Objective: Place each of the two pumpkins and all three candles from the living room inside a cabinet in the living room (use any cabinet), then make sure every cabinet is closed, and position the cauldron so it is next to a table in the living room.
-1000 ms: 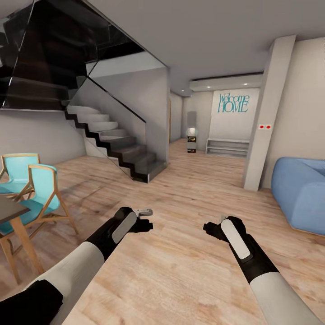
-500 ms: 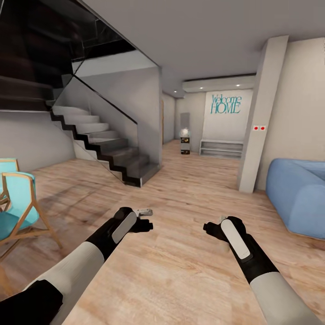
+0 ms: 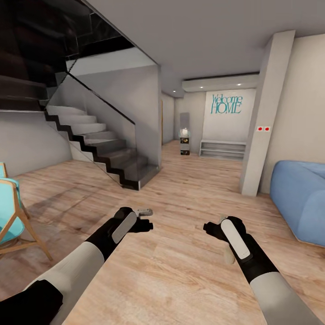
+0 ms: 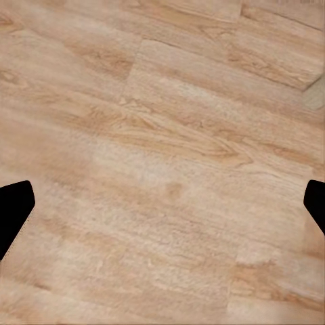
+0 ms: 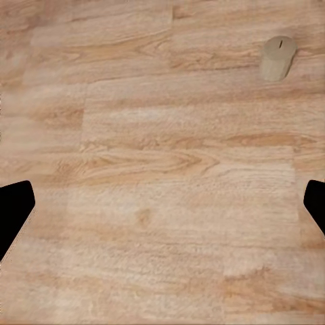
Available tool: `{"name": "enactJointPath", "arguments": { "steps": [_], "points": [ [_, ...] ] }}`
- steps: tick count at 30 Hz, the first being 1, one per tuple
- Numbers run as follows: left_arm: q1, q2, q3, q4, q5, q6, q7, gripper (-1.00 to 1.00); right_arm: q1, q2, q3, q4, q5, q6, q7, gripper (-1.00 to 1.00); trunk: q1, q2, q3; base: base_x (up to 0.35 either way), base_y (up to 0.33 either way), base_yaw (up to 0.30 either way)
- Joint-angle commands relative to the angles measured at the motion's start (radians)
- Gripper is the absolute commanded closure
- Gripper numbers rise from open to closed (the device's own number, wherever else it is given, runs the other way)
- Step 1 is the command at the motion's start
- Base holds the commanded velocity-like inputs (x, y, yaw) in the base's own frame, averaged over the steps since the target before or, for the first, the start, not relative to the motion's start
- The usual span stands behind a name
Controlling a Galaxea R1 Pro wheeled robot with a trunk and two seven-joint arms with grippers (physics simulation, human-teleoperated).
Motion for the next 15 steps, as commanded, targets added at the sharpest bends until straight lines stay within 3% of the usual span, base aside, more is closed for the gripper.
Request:
{"name": "enactJointPath", "arguments": {
  "steps": [1,15],
  "points": [
    [-0.001,0.001,-0.003,-0.001,0.010,0.001,0.010,-1.00,-0.001,-0.001,0.003,-0.001,-0.009,0.001,-0.010,-1.00,0.001,-0.001,-0.001,0.337,0.000,-0.001],
    [-0.001,0.000,-0.003,-0.001,0.010,0.001,0.010,-1.00,-0.002,0.002,0.000,0.000,-0.016,0.000,-0.010,-1.00,0.001,-0.001,-0.001,0.337,0.000,-0.045]
  ]
}}
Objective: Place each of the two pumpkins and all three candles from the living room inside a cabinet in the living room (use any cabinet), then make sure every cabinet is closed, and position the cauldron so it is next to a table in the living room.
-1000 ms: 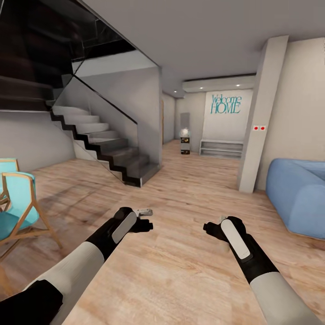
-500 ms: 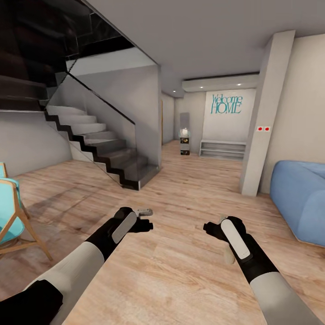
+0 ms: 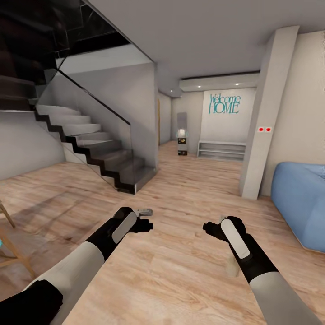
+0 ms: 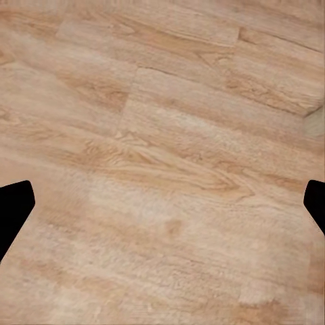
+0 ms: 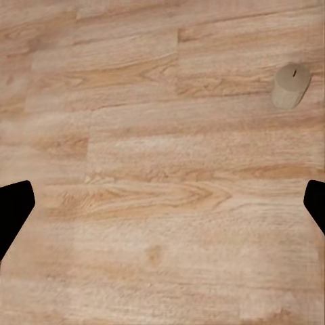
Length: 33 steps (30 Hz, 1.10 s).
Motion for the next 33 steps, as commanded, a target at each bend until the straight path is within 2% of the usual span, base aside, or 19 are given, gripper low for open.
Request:
{"name": "enactJointPath", "arguments": {
  "steps": [1,10,33],
  "points": [
    [-0.001,0.000,-0.003,-0.001,0.010,0.001,0.010,-1.00,-0.001,-0.001,0.003,-0.001,-0.010,0.001,-0.010,-1.00,0.001,-0.001,-0.001,0.337,0.000,-0.095],
    [-0.001,0.000,-0.003,-0.001,0.011,0.001,0.011,-1.00,0.000,0.000,0.003,-0.002,-0.009,-0.001,-0.009,-1.00,0.001,-0.001,0.000,0.337,0.000,-0.111],
    [-0.001,0.000,-0.003,-0.001,0.010,0.001,0.011,-1.00,0.000,-0.001,0.003,-0.001,-0.010,0.000,-0.010,-1.00,0.001,-0.001,0.000,0.337,0.000,-0.284]
  ]
}}
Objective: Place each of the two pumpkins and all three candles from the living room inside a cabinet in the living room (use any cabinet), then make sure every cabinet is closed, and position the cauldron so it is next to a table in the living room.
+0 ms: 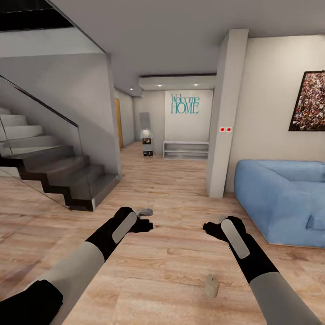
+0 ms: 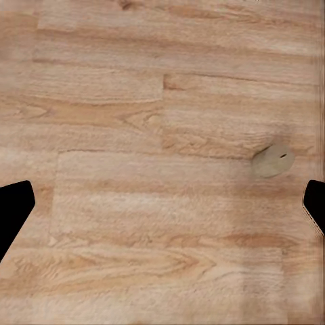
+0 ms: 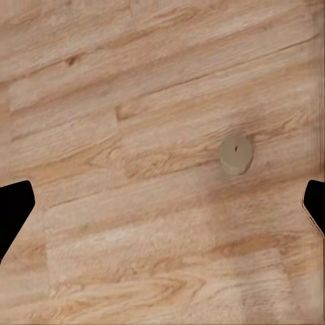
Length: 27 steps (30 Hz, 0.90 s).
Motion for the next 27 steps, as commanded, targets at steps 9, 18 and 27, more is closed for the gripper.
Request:
{"name": "enactJointPath", "arguments": {
  "steps": [9,18,27],
  "points": [
    [-0.001,0.001,-0.003,-0.001,0.011,0.001,0.010,-1.00,-0.001,-0.001,0.005,-0.002,-0.008,0.001,-0.012,-1.00,0.001,-0.001,-0.001,0.337,0.000,-0.252],
    [-0.001,0.001,-0.003,-0.001,0.011,0.001,0.010,-1.00,-0.002,-0.001,0.006,0.000,-0.005,0.004,-0.013,-1.00,0.001,-0.001,-0.001,0.337,0.000,-0.041],
    [-0.001,0.002,-0.003,-0.001,0.011,0.001,0.010,-1.00,-0.008,0.000,0.007,0.078,-0.002,0.048,-0.018,-1.00,0.001,-0.001,-0.001,0.337,0.000,-0.004]
  ]
}}
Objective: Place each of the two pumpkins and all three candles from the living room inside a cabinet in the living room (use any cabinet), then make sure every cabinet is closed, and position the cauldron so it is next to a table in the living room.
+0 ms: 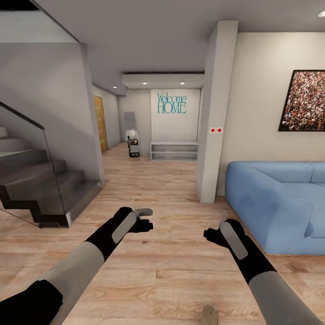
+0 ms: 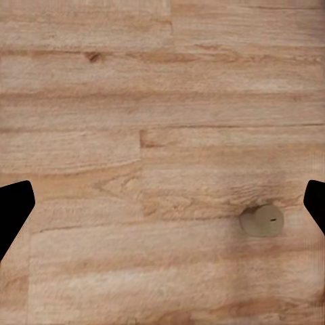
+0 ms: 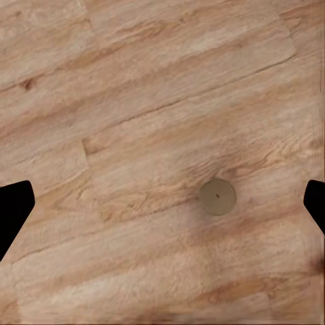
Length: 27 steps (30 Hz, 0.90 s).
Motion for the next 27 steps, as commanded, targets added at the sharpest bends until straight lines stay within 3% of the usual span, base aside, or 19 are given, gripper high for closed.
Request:
{"name": "enactJointPath", "arguments": {
  "steps": [1,10,16,27],
  "points": [
    [-0.001,0.001,-0.003,-0.001,0.011,0.001,0.010,-1.00,-0.011,0.001,0.004,0.055,-0.008,0.015,-0.011,-1.00,0.001,-0.001,-0.001,0.337,0.000,-0.001],
    [-0.001,0.001,-0.002,0.002,0.012,0.001,0.009,-1.00,-0.097,0.000,0.006,0.318,0.000,0.035,-0.008,-1.00,0.001,-0.001,-0.001,0.330,0.000,0.000],
    [-0.001,-0.001,-0.003,-0.001,0.012,0.000,0.008,-1.00,-0.113,0.000,0.006,0.374,0.000,0.042,-0.007,-1.00,0.001,-0.001,-0.001,0.141,0.000,0.000],
    [0.000,-0.001,-0.002,-0.021,0.013,0.000,0.008,-1.00,-0.117,0.005,0.010,0.394,0.001,0.045,-0.007,-1.00,0.008,-0.015,-0.007,0.018,0.000,0.000]
  ]
}}
